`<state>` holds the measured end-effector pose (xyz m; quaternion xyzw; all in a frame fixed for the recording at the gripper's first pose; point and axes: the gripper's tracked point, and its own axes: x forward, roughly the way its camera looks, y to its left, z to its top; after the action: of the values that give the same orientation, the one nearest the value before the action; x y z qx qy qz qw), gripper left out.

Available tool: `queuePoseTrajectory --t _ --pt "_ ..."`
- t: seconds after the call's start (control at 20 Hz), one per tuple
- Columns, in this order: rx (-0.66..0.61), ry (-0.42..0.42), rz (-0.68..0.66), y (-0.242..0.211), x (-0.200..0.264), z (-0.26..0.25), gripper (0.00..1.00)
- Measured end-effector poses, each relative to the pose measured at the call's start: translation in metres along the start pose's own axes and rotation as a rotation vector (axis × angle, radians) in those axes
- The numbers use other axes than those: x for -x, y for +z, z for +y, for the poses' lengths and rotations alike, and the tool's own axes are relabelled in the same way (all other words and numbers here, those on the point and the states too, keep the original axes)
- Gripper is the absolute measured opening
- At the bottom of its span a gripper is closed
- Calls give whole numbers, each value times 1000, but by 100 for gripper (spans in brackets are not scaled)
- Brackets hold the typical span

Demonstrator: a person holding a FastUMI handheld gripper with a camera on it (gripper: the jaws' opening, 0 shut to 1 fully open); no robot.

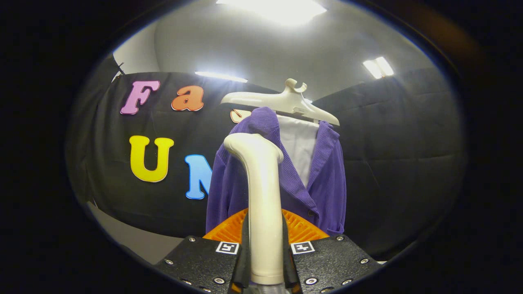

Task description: Iron the clothes twice with a garment steamer, once on the left side and once on the right side.

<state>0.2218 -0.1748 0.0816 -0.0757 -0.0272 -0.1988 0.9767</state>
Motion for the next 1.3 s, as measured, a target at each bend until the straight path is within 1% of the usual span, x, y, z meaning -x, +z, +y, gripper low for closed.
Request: queuePoseTrajectory --t 0.15,0.35,0.65,0.95,1.15,1.3 --pt "34 -43 2 -22 3 0 32" --pt "71 -63 47 -68 13 -2 31" --pt "112 -71 142 -138 35 -17 31" --pt "115 -69 225 -198 56 -41 31" --pt "117 -60 305 -241 67 -34 32" --pt "131 -65 344 -260 76 -26 32"
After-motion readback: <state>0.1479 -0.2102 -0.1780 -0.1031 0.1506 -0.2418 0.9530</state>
